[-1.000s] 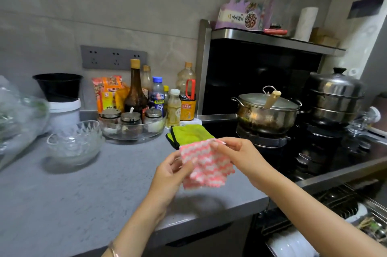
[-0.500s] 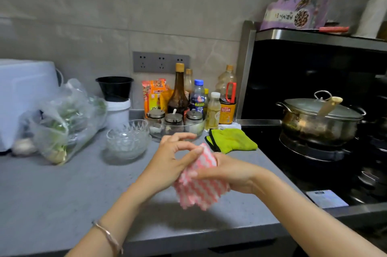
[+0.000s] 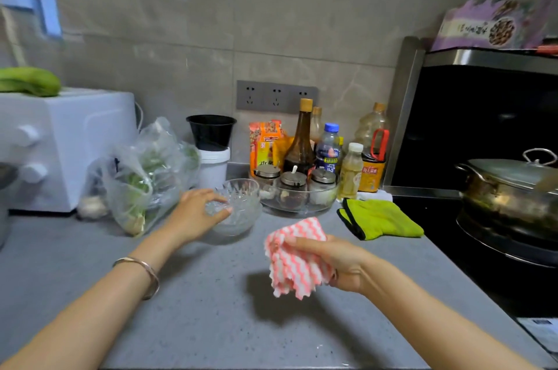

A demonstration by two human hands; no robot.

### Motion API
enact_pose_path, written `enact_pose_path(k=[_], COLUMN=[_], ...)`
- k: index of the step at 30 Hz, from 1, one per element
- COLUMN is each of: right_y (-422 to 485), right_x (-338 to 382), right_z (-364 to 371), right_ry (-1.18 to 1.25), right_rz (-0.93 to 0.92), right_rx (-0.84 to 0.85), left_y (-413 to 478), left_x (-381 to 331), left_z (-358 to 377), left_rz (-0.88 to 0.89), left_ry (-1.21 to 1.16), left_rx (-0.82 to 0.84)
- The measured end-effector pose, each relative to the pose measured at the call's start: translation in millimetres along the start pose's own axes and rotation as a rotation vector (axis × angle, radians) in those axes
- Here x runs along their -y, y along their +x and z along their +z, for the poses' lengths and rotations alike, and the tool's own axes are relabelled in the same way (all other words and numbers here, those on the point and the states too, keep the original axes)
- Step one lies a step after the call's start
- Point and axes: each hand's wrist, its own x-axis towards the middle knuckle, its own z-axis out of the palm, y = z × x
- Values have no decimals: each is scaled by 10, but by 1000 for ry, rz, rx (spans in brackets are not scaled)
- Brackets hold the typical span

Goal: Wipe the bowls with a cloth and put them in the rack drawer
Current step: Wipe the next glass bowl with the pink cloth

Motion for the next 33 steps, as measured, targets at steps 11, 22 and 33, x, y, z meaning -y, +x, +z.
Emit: enact_pose_path(k=[11, 22, 33], right_y=[174, 108, -72], right_x=[-71, -99, -87], right_z=[-119, -168, -323], right_ry=[-23, -41, -13], right_rz=[26, 38, 14], right_rx=[-202, -174, -218], left_y=[101, 163, 51], left_x=[159, 95, -271], left_z=[162, 94, -32], left_rz=[108, 114, 233], left_ry=[-63, -210, -384], left_rx=[17, 91, -179])
